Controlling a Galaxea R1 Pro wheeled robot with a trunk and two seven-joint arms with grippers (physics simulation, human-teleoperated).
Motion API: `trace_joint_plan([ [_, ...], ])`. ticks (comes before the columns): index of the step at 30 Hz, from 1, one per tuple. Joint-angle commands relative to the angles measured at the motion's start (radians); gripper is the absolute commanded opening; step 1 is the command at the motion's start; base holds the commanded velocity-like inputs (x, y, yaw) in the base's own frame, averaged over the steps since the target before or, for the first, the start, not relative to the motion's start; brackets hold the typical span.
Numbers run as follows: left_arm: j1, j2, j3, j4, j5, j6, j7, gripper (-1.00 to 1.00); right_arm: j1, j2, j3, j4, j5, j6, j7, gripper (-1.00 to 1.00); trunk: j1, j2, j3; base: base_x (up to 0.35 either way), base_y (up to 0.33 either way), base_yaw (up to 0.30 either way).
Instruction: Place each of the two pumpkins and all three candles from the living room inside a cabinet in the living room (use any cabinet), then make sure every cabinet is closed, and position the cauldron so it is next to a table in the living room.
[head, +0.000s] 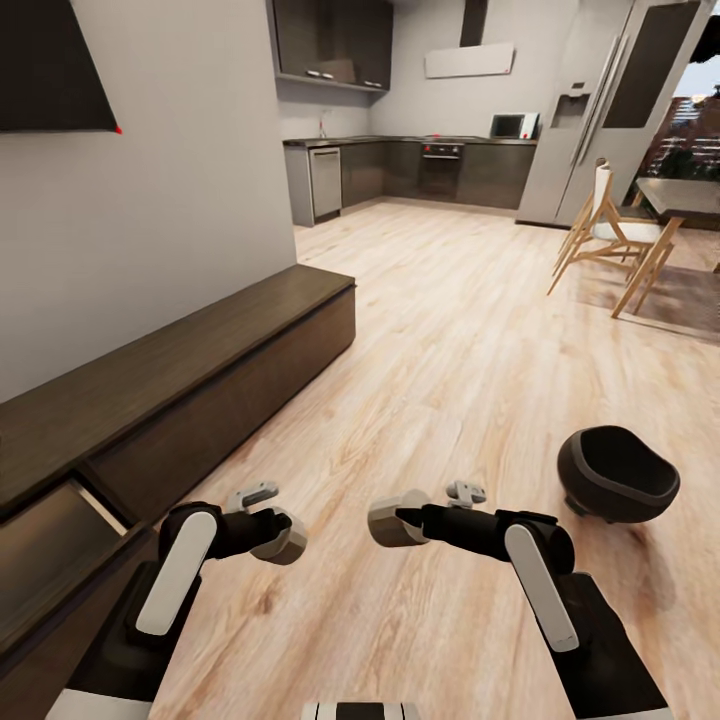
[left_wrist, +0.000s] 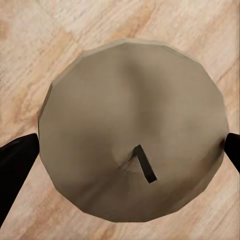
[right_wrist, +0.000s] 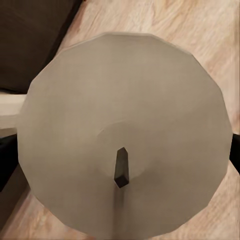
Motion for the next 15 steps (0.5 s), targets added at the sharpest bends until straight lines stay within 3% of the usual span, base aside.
trace_joint_plan([
  [1, -0.001, 0.001, -0.002, -0.001, 0.009, 0.002, 0.011, -1.0, -0.001, -0.001, 0.0, 0.0, 0.005, 0.003, -0.002, -1.0, -0.001, 0.0, 0.003, 0.0, 0.0, 0.0],
  [6, -0.001, 0.001, -0.002, -0.001, 0.009, 0.002, 0.011, -1.0, -0.001, 0.002, 0.001, 0.001, 0.004, 0.002, -0.073, -1.0, -0.003, 0.001, 0.022, 0.0, 0.0, 0.0],
  [15, -0.001, 0.001, -0.002, 0.001, 0.009, 0.002, 0.011, -1.0, -0.001, 0.003, 0.0, 0.002, 0.004, 0.001, -0.089, -1.0, -0.007, 0.003, 0.057, 0.0, 0.0, 0.0],
])
